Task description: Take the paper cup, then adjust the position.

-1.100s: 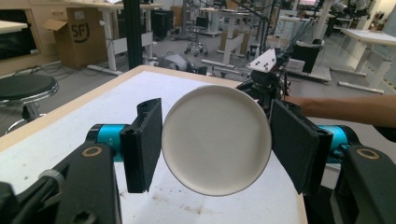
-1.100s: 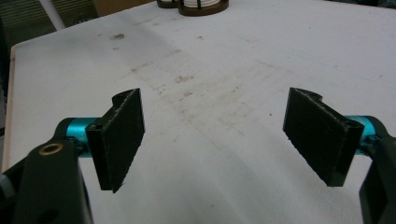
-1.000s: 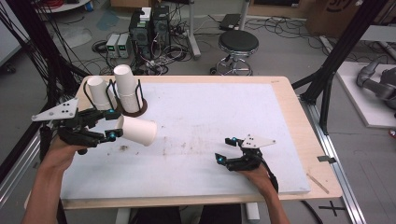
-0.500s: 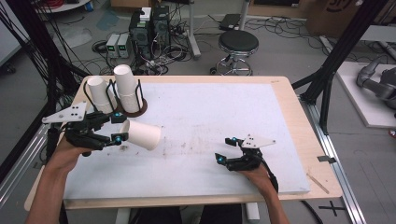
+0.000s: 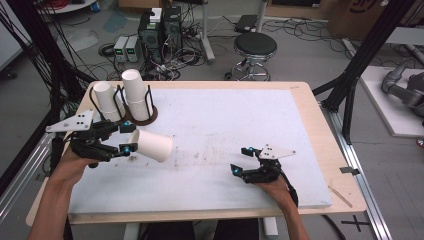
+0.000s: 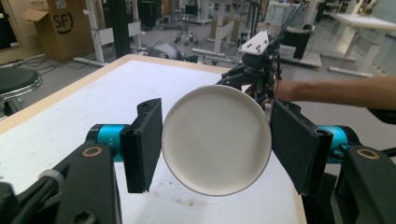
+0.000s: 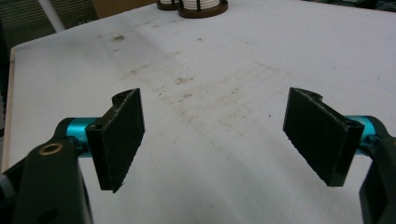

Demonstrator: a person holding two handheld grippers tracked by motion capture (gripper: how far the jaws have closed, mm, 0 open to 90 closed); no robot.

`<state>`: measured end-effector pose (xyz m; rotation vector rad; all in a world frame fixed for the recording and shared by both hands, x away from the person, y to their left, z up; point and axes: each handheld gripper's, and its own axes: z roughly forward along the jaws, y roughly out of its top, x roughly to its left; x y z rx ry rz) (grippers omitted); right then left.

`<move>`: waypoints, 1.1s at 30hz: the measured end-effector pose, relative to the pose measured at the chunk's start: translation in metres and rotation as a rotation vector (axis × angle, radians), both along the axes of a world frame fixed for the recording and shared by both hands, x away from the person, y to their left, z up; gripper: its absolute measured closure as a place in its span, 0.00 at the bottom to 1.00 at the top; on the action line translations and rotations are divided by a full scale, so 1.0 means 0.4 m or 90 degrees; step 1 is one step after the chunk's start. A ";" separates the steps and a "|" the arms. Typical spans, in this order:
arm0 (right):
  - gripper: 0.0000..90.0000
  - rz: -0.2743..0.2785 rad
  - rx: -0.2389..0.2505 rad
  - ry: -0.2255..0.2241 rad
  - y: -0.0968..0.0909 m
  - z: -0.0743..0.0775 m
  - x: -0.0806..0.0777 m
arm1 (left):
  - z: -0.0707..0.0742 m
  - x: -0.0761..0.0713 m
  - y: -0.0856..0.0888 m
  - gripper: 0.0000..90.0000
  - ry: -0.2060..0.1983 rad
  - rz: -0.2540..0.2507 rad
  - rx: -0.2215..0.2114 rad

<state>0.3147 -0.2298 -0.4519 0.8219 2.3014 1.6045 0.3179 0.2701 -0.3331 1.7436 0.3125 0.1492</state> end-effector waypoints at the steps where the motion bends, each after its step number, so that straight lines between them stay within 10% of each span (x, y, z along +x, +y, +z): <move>1: 0.24 0.000 -0.001 -0.004 0.001 0.000 -0.001 | -0.001 0.000 0.000 0.41 0.002 0.000 -0.001; 25: 0.24 0.004 -0.017 -0.006 0.007 0.002 -0.001 | -0.012 0.006 -0.001 0.41 0.005 0.000 0.001; 33: 0.24 0.015 0.037 -0.031 -0.004 0.046 0.007 | -0.019 0.011 -0.006 0.41 0.007 -0.008 -0.009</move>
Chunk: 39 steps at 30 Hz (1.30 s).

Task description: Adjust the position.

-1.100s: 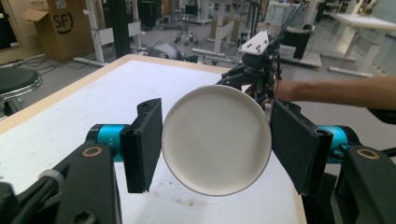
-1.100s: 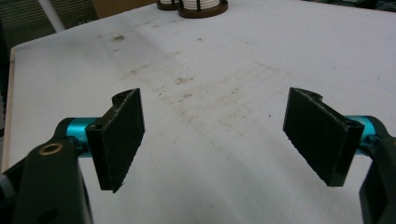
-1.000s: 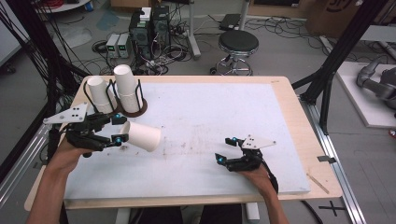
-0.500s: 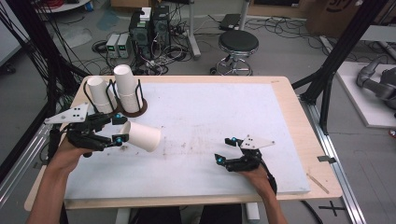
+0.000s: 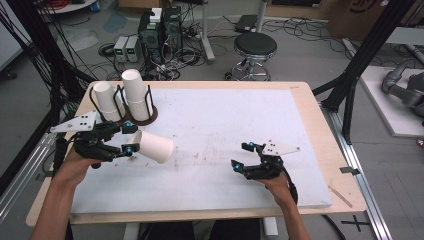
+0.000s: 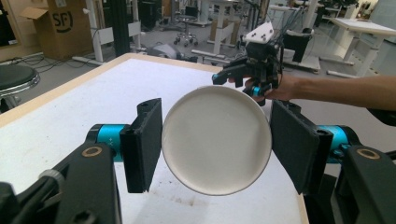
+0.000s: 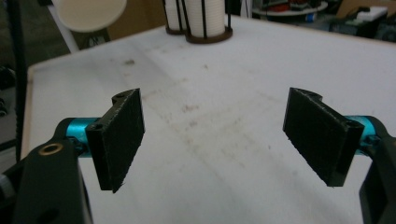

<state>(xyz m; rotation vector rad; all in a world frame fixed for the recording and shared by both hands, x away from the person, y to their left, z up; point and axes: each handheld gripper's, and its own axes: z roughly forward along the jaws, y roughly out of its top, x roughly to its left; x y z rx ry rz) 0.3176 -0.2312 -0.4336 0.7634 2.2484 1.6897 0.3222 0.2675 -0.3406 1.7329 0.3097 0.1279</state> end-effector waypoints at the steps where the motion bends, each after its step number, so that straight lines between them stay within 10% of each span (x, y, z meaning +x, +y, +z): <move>1: 0.24 0.002 0.012 -0.011 0.000 0.009 0.000 | 0.000 0.000 0.000 0.41 0.000 0.000 0.000; 12: 0.24 0.061 0.057 -0.055 0.049 0.109 0.004 | 0.000 0.000 -0.019 0.41 0.001 -0.013 -0.008; 39: 0.22 0.185 0.062 -0.072 0.192 0.197 0.030 | -0.008 -0.002 -0.105 0.41 0.005 -0.079 0.003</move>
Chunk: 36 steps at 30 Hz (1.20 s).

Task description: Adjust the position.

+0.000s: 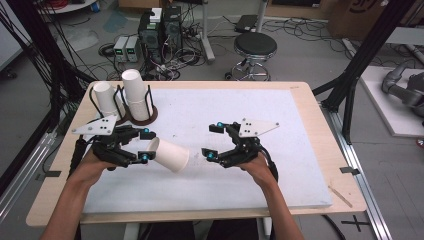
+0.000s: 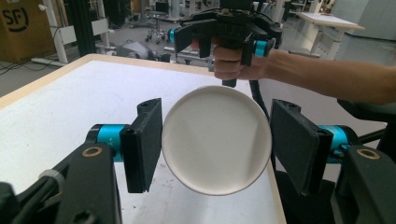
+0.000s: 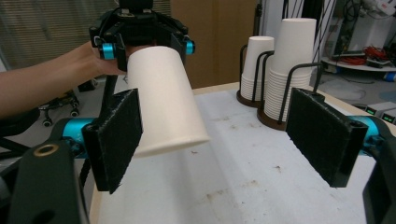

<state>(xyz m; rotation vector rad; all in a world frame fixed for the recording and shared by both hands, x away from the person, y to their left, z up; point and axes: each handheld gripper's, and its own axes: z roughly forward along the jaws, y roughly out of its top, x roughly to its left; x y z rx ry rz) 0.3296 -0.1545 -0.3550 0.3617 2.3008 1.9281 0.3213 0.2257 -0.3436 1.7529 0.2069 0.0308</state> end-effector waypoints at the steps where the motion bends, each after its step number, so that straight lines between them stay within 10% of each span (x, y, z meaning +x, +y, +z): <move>1: 0.22 0.002 0.000 -0.005 0.003 0.001 0.002 | -0.001 0.000 -0.003 0.41 0.002 -0.001 -0.001; 36: 0.15 0.095 -0.020 0.033 0.106 0.004 0.010 | -0.019 0.007 -0.085 0.41 0.012 -0.051 -0.002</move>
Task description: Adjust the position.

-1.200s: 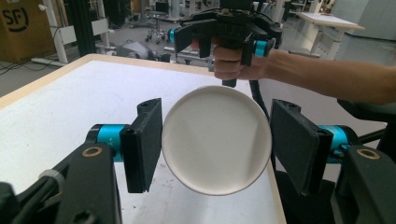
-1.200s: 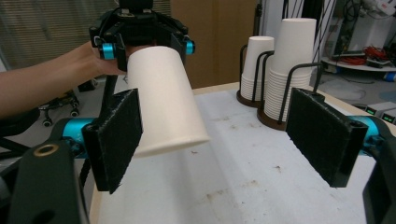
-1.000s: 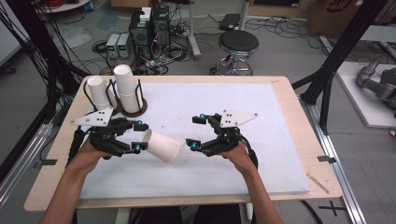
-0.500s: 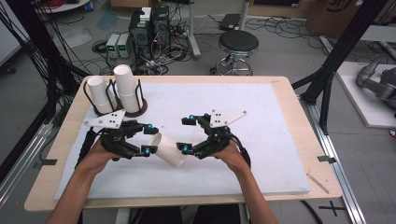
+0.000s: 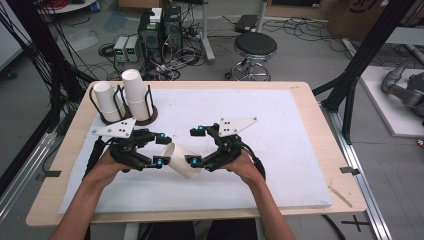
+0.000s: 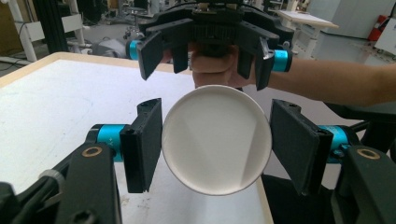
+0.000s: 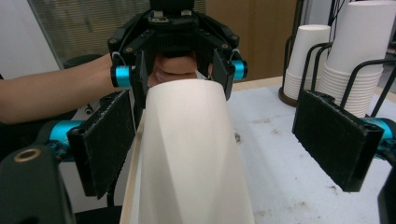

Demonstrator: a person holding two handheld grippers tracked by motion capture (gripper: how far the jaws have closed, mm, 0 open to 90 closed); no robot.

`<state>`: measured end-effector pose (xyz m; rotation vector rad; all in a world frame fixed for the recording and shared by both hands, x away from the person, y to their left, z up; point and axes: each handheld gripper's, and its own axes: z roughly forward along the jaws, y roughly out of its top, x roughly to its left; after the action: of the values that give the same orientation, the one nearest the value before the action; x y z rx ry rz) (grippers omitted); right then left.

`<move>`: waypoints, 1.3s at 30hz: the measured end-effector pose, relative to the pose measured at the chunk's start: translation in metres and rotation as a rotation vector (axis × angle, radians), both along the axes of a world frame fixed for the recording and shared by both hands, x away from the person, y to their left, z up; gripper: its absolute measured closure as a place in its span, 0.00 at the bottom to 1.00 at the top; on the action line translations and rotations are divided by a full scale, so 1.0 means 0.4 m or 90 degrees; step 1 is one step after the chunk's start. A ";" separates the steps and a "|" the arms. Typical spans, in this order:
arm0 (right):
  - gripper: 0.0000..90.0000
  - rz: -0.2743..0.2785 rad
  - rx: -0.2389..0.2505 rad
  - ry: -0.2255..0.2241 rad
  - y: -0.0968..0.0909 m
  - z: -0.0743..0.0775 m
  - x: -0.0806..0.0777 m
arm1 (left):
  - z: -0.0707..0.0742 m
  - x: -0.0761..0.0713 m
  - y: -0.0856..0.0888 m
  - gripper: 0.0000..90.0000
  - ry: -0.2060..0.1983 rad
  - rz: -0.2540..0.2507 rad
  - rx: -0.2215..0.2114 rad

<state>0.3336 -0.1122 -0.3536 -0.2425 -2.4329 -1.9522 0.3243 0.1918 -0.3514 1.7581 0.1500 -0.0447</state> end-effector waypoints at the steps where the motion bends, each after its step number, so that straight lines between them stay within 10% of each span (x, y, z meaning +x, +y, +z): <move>1: 0.15 0.002 -0.002 0.002 0.002 -0.001 -0.001 | 0.001 0.000 0.000 0.41 -0.001 0.001 -0.001; 39: 0.15 0.075 -0.076 0.044 0.081 -0.050 -0.010 | 0.013 -0.004 0.004 0.41 -0.010 -0.007 -0.018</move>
<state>0.3297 -0.0798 -0.3736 -0.1607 -2.4629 -1.7254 0.3228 0.1933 -0.3460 1.7308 0.1277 -0.0420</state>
